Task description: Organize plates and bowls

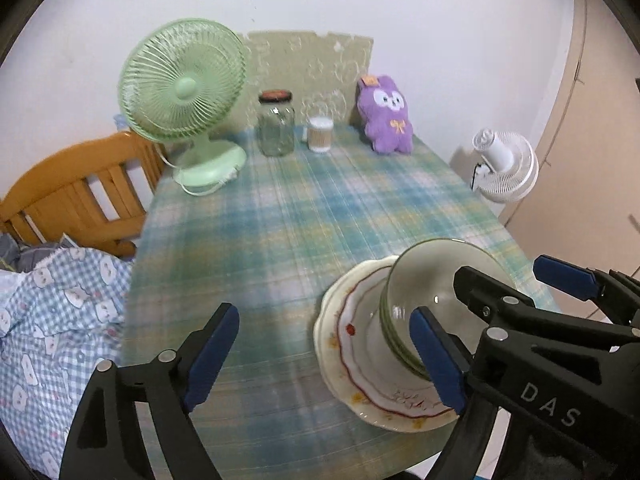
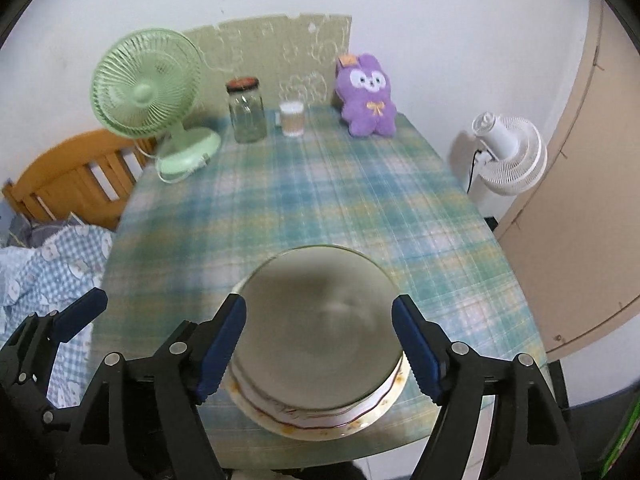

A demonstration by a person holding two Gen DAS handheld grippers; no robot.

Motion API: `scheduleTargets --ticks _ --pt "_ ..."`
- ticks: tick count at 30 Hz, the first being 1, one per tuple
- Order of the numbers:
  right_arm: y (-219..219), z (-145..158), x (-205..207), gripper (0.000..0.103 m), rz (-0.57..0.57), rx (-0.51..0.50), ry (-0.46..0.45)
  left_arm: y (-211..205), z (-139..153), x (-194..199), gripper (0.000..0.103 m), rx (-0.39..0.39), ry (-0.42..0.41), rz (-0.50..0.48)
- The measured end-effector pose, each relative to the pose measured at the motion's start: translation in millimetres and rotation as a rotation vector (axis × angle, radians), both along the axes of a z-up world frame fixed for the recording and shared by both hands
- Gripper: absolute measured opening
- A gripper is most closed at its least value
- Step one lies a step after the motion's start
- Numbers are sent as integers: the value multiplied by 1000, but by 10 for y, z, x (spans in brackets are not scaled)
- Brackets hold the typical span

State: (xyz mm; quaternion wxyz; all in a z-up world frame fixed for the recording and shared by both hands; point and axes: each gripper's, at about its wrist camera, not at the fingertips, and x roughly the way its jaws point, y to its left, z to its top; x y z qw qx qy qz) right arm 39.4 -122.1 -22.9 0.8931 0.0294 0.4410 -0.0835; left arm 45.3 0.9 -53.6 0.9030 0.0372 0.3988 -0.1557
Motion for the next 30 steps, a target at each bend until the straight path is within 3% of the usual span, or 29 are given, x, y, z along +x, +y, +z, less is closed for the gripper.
scheduleTargets --ticks 4,15,23,30 --pt "103 58 -222 83 11 21 -59 127 94 -229 93 36 -98 16" --pt "340 36 -859 90 64 -2 -240 568 31 -769 98 15 -212 140" --pt "454 -158 -1221 93 92 -47 -307 769 -204 -1096 99 3 -238 166" --pt "392 -351 -1399 93 68 -14 -329 795 -343 -1214 99 -5 -262 169"
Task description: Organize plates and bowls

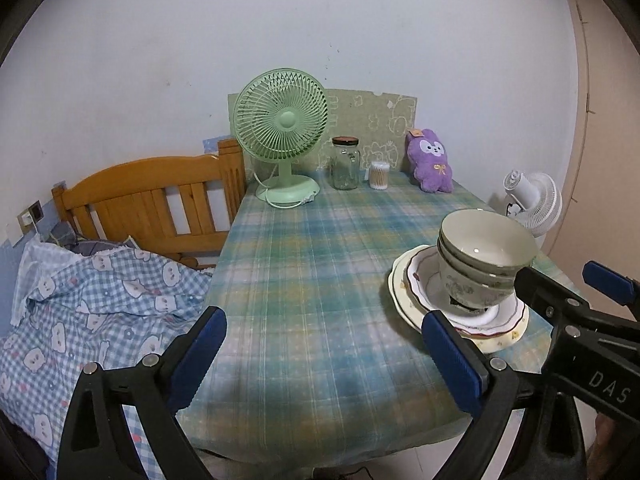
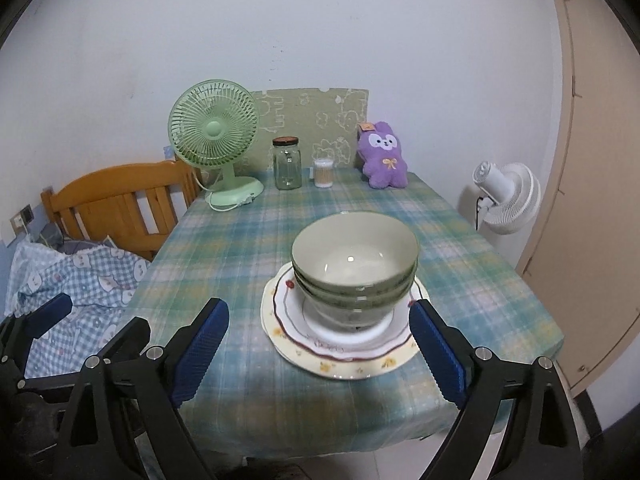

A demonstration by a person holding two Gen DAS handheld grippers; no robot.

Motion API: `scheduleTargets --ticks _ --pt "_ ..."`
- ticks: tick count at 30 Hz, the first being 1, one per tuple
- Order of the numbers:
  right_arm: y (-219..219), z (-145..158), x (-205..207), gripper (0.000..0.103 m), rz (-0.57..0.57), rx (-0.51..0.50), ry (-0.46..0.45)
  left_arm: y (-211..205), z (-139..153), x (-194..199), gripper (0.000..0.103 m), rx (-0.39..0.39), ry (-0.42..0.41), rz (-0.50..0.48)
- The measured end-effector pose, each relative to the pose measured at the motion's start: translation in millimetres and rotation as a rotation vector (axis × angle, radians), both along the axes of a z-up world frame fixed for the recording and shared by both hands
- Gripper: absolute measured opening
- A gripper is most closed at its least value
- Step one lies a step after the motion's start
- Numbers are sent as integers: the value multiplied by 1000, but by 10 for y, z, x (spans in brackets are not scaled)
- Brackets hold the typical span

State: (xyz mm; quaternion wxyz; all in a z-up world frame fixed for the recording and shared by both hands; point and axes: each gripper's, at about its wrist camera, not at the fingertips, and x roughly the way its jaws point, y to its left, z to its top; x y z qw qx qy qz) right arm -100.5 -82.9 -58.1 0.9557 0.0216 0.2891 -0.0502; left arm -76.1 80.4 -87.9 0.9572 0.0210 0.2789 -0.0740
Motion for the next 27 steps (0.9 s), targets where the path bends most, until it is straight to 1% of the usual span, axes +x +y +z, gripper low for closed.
scheduleTargets --ticks 6,13,27 --pt "-2 -81 -86 93 5 -1 -9 -2 -94 -78 99 -16 -6 7" --pt "26 -57 -114 93 22 -5 -40 30 -79 -178 99 -22 -25 32" --pt "-24 -15 -103 93 27 21 -50 29 -31 -191 99 -6 -42 58"
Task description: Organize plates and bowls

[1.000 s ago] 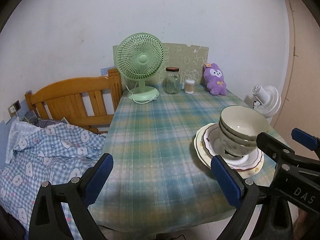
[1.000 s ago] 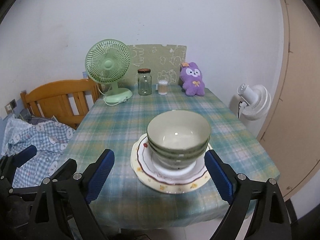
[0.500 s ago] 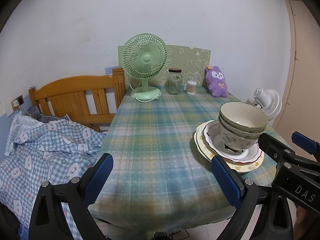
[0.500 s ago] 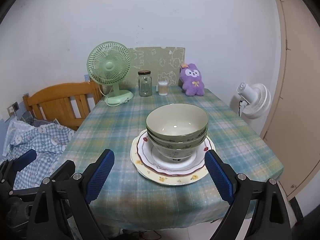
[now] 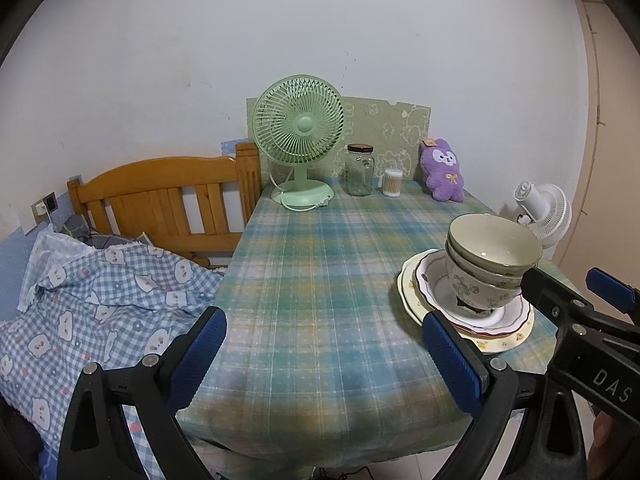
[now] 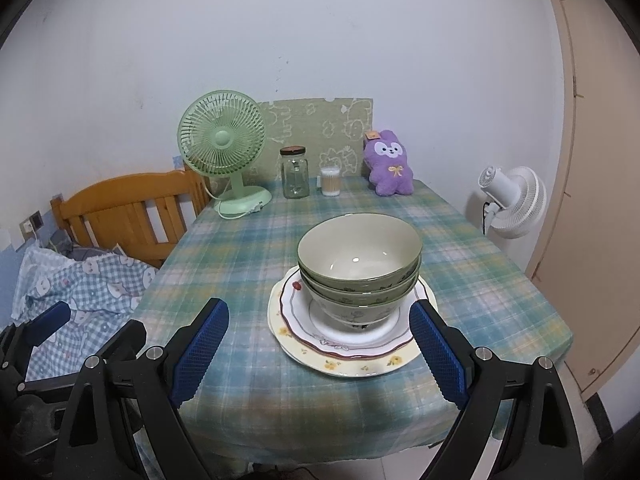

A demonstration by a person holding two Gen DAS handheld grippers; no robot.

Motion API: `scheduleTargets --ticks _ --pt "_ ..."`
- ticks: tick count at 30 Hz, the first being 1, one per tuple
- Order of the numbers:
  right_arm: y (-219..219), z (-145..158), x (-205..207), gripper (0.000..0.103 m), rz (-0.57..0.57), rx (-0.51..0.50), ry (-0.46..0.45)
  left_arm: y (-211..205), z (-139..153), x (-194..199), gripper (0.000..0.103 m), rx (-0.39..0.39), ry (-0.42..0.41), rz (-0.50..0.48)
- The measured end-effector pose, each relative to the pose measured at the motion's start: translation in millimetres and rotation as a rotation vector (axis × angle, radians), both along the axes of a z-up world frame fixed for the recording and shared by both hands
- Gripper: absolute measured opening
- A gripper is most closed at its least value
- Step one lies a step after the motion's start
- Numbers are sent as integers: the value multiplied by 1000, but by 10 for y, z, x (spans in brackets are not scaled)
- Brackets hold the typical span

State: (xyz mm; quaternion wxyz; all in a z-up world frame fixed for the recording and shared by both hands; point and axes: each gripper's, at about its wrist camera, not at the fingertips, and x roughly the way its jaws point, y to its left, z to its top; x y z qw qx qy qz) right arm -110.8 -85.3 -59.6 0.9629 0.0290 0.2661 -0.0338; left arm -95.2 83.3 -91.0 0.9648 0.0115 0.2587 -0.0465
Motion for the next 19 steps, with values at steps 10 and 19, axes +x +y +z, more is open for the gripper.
scheduleTargets --ticks 10,19 --pt "-38 59 -11 93 4 11 -17 0 50 -7 99 -6 -16 3" --pt "-8 110 -34 93 3 4 -27 8 81 -15 99 -10 -18 9"
